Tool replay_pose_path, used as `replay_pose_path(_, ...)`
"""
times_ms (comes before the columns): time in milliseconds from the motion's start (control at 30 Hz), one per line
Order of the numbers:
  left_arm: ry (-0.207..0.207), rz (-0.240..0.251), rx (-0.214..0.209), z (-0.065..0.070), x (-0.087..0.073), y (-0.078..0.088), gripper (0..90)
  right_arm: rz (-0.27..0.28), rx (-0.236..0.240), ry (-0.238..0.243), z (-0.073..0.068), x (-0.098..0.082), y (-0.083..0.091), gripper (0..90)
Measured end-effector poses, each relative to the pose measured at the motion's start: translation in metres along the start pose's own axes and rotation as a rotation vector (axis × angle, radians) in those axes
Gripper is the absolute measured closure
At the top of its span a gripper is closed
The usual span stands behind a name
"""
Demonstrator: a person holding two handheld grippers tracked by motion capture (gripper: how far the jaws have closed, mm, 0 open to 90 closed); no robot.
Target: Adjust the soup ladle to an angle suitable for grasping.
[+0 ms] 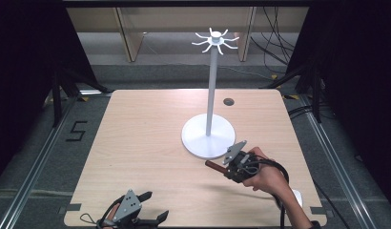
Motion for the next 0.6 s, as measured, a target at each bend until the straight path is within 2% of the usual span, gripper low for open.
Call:
replay_pose_path(33, 0.0, 0.001, 0.0, 0.0, 0.0, 0.0, 16.2, 0.025, -0.002, 0.028, 0.003, 0.002, 0.004, 74.1)
replay_pose_path(67, 0.026, -0.01, 0.008, 0.002, -0.001, 0.001, 16.2, 0.037, -0.001, 0.001, 0.002, 0.002, 0.009, 74.1)
replay_pose_path(100, 0.029, -0.01, 0.006, 0.002, -0.001, 0.001, 16.2, 0.064, -0.003, 0.024, 0.005, 0.004, 0.013, 74.1)
replay_pose_path(133, 0.034, -0.003, 0.006, 0.002, -0.001, 0.0, 16.2, 0.074, -0.003, 0.008, 0.006, 0.004, 0.017, 74.1)
replay_pose_path(167, 0.011, -0.002, 0.002, 0.0, 0.0, 0.0, 16.3, 0.099, -0.011, 0.008, 0.007, 0.005, 0.021, 74.1)
replay_pose_path(200, 0.022, -0.011, 0.005, 0.001, -0.001, 0.001, 16.3, 0.119, -0.022, -0.004, 0.009, 0.006, 0.025, 74.1)
replay_pose_path(233, 0.025, -0.011, 0.01, 0.001, -0.001, 0.001, 16.3, 0.13, -0.008, 0.0, 0.01, 0.006, 0.03, 74.1)
replay_pose_path(267, 0.025, -0.011, 0.01, 0.001, -0.001, 0.001, 16.2, 0.146, -0.023, -0.047, 0.01, 0.005, 0.035, 74.1)
replay_pose_path(300, 0.027, -0.013, 0.009, 0.001, -0.001, 0.001, 16.2, 0.175, -0.017, -0.034, 0.011, 0.007, 0.039, 74.1)
replay_pose_path(367, 0.028, -0.009, 0.006, 0.002, -0.001, 0.001, 16.2, 0.204, -0.029, -0.071, 0.012, 0.007, 0.048, 74.1)
replay_pose_path(433, 0.021, -0.014, 0.011, 0.001, -0.001, 0.002, 16.2, 0.248, -0.014, -0.044, 0.014, 0.008, 0.056, 74.1)
replay_pose_path(500, 0.027, -0.011, 0.01, 0.001, -0.001, 0.001, 16.3, 0.297, -0.013, -0.068, 0.016, 0.008, 0.066, 74.1)
replay_pose_path(600, 0.027, -0.012, 0.006, 0.002, -0.001, 0.001, 16.2, 0.347, -0.041, -0.068, 0.023, 0.007, 0.081, 74.1)
Point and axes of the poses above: each handheld gripper's, and its own axes: y roughly backward along the jaws, x roughly out of its top, z roughly to its right, the point moved 8 cm from there along -y, roughly forward along the jaws
